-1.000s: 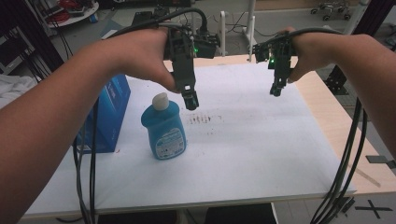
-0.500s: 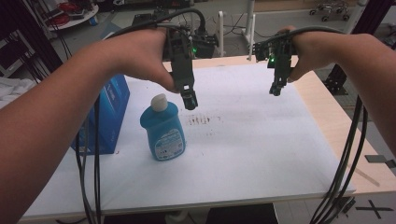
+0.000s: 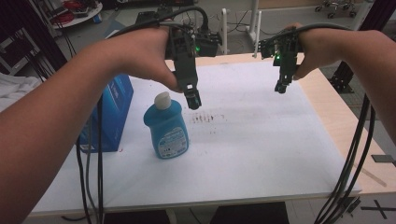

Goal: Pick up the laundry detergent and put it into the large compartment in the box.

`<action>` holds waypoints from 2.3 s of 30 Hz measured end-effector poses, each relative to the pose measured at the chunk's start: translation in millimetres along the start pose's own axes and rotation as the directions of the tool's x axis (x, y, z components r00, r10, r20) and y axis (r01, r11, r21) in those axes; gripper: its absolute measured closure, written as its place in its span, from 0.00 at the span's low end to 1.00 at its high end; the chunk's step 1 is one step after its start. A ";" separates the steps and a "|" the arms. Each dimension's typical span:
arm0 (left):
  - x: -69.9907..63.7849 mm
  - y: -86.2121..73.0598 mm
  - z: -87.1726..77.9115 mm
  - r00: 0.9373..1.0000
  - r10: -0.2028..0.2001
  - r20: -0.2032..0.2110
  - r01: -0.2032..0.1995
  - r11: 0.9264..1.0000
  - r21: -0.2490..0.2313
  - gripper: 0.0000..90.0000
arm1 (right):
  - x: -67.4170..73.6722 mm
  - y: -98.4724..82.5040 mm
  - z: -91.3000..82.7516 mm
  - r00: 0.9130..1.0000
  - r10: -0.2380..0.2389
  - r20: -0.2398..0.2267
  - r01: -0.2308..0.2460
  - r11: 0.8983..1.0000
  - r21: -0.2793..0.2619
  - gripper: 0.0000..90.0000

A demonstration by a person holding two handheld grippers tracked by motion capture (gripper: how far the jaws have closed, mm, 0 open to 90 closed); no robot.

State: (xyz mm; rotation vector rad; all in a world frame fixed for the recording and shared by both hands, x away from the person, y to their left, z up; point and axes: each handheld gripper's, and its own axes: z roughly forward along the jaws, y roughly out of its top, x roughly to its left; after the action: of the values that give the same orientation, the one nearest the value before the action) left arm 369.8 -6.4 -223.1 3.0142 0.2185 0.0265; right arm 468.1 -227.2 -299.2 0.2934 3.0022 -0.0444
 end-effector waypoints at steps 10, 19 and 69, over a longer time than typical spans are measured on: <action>-5.6 -16.2 -13.4 0.998 -0.058 0.000 0.058 0.998 -0.020 0.02 | 0.4 4.8 0.3 1.000 -0.025 0.006 0.025 1.000 0.001 0.03; -8.7 -40.6 -21.1 0.992 -0.127 -0.005 0.127 0.992 -0.029 0.02 | 1.0 13.2 -1.9 1.000 -0.024 0.005 0.024 1.000 -0.005 0.03; 1.5 -71.3 63.7 0.983 -0.181 0.007 0.181 0.983 -0.013 0.02 | -1.2 27.2 3.6 1.000 -0.028 0.000 0.028 0.999 0.015 0.03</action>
State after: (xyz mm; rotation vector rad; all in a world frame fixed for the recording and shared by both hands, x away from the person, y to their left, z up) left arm 362.8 56.3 -294.9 2.9674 0.4892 0.0025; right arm 475.0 -201.0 -303.0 0.2524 3.0075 -0.0700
